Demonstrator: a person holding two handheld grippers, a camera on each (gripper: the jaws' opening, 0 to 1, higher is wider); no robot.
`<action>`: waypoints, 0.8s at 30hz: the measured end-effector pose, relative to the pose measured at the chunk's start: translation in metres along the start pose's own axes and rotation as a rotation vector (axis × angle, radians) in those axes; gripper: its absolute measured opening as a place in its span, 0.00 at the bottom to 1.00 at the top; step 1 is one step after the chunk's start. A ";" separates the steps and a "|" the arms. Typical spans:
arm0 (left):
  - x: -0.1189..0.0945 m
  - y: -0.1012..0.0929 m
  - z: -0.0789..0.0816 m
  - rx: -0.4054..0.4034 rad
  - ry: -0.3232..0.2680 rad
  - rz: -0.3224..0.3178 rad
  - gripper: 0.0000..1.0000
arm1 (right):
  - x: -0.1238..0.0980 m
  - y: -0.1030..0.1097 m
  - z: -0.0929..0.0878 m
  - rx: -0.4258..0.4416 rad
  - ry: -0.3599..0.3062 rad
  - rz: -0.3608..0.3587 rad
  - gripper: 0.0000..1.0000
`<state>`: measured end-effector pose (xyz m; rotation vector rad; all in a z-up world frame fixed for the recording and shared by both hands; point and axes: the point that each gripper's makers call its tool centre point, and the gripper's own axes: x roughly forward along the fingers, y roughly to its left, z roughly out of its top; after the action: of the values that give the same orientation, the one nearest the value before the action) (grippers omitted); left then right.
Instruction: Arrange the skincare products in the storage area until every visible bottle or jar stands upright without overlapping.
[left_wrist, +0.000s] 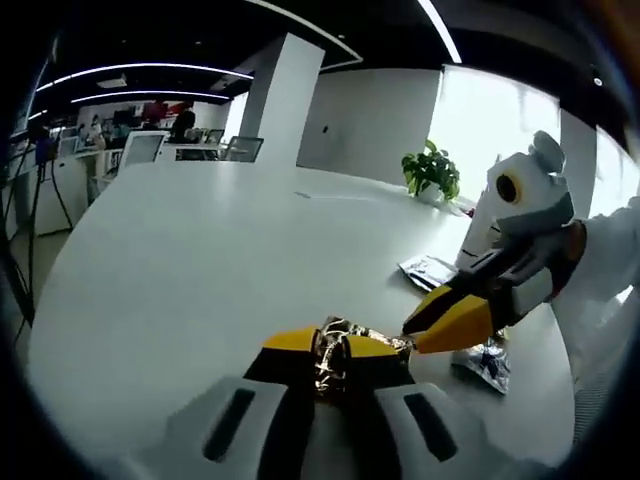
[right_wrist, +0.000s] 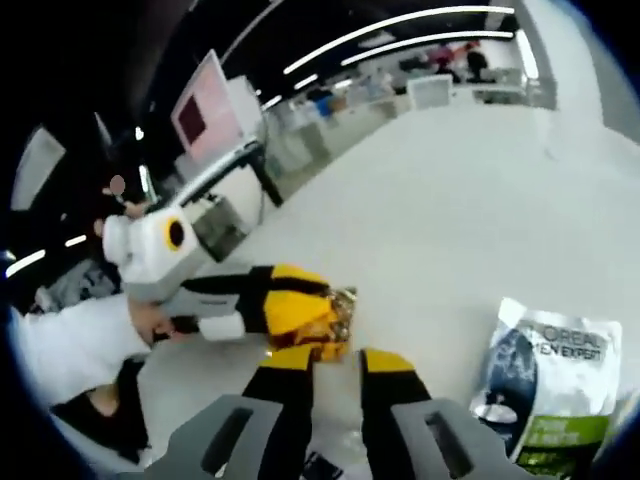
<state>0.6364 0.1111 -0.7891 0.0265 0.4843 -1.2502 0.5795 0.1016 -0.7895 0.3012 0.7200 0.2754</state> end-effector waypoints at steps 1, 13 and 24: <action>0.000 0.000 0.000 -0.004 -0.005 0.001 0.11 | -0.001 0.001 -0.001 0.001 0.002 0.004 0.12; -0.002 -0.002 0.001 -0.005 -0.010 0.008 0.10 | 0.002 0.000 0.004 0.142 -0.038 0.006 0.04; -0.002 -0.002 0.002 -0.012 -0.024 0.018 0.09 | 0.001 0.000 0.001 0.348 -0.053 0.036 0.00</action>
<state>0.6347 0.1113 -0.7867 0.0053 0.4695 -1.2287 0.5808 0.1018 -0.7894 0.6497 0.7093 0.1739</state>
